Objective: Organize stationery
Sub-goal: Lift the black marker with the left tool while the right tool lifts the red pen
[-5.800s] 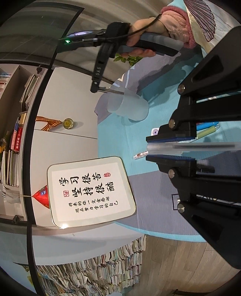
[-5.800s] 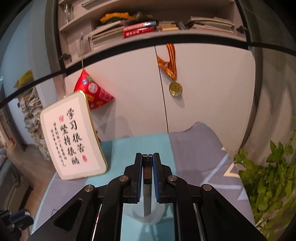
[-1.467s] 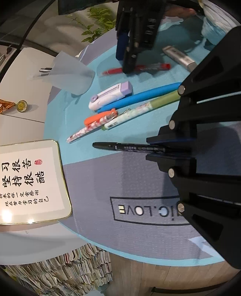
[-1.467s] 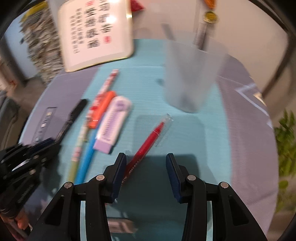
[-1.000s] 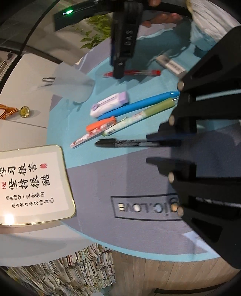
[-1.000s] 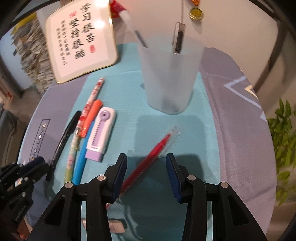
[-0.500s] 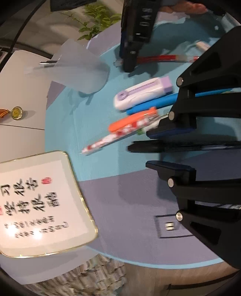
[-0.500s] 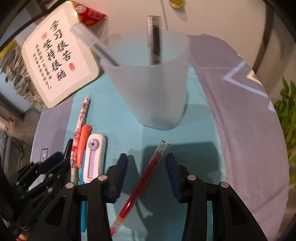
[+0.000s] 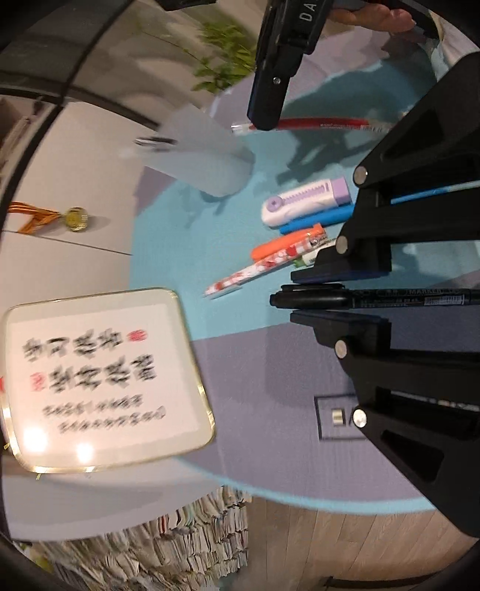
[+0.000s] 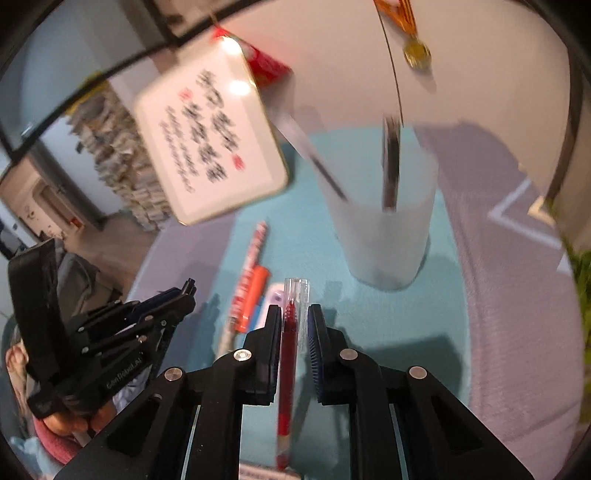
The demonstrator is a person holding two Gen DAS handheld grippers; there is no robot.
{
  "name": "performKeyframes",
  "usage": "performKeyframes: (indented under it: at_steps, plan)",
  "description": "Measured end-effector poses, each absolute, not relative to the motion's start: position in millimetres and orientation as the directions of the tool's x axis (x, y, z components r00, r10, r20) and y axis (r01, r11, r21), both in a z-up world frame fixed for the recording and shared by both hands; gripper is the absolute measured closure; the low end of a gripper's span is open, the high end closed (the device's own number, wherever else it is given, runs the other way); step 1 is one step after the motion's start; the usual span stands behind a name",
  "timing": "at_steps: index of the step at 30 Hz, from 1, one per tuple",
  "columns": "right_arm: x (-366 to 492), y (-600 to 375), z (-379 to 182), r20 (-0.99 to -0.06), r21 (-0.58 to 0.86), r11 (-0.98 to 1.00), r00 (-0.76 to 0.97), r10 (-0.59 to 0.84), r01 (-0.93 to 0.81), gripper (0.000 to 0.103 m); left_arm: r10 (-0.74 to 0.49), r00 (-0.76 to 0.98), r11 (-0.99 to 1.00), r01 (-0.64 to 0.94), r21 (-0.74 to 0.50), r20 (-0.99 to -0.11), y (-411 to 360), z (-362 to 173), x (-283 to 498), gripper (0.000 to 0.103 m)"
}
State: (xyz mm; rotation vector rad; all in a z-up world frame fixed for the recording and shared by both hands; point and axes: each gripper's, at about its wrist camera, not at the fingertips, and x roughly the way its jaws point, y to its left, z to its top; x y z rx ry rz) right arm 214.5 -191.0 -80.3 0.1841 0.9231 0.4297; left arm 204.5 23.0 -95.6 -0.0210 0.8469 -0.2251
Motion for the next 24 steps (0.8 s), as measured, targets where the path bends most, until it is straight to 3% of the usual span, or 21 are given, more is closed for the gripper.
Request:
performKeyframes:
  at_steps: [7, 17, 24]
  plan:
    - [190, -200, -32, -0.618, 0.290, 0.895, 0.648, 0.446, -0.340, 0.088, -0.227, 0.714, 0.974, 0.180, -0.139, -0.662, 30, -65, 181, 0.091]
    - [182, -235, 25, -0.489, 0.303, 0.908, 0.771, 0.408, -0.289, 0.088, -0.249, 0.728, 0.968, 0.197, -0.153, -0.638, 23, -60, 171, 0.091]
    - [187, -248, 60, -0.398, 0.248, 0.945, 0.867, 0.298, -0.211, 0.088, -0.268, 0.731, 0.963, 0.217, -0.158, -0.627, 19, -56, 165, 0.091]
